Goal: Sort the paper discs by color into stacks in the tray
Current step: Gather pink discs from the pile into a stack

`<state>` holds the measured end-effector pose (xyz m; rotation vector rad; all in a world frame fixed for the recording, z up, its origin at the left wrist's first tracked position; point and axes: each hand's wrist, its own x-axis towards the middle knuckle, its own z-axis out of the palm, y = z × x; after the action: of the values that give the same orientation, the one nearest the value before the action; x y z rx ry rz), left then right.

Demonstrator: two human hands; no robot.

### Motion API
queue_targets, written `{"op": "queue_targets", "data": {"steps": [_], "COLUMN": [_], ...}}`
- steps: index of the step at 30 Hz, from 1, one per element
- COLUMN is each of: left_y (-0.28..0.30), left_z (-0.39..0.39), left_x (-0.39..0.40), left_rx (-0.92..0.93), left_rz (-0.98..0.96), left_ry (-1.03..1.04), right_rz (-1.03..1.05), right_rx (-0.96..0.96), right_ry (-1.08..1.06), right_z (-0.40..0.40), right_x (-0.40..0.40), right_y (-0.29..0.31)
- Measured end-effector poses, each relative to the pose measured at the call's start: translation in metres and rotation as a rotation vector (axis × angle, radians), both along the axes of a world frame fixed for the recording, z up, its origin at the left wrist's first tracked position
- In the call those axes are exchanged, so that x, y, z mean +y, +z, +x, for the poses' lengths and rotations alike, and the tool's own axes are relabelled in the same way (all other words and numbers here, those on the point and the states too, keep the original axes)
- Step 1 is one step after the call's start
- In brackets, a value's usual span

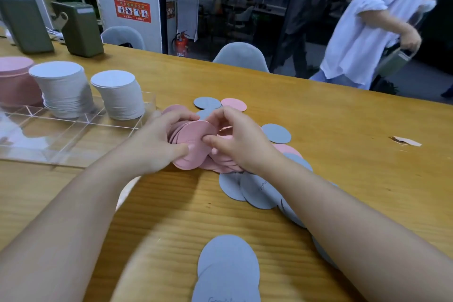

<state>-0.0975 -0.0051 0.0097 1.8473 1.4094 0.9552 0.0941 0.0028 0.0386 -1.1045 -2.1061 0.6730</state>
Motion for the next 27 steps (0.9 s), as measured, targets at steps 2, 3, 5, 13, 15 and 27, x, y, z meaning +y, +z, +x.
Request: {"op": "queue_targets", "data": {"steps": [2,3,5,13,15,27], "left_y": [0.004,0.006,0.013,0.014,0.010,-0.005], "left_z": [0.001,0.001,0.006,0.009,0.006,-0.007], "left_x": [-0.001,-0.003,-0.008,-0.021,-0.026,-0.058], "left_rx": [0.020,0.021,-0.005,-0.111,-0.109,-0.202], "left_rz": [0.020,0.025,0.025,-0.021,-0.014,0.034], "left_ry": [0.034,0.055,0.091,0.140,0.137,0.169], "right_rz": [0.011,0.001,-0.084,-0.104,-0.096,0.035], "right_rx": [-0.134,-0.252,-0.483,-0.569,-0.494,-0.570], "right_ry": [-0.077,-0.122,-0.174,-0.289,-0.306,-0.190], "right_z": [0.015,0.024,0.041,0.048,0.048,0.025], "right_x": [0.001,0.001,-0.003,-0.024,-0.024,-0.005], "right_y": [0.003,0.005,0.006,-0.003,-0.002,-0.001]}}
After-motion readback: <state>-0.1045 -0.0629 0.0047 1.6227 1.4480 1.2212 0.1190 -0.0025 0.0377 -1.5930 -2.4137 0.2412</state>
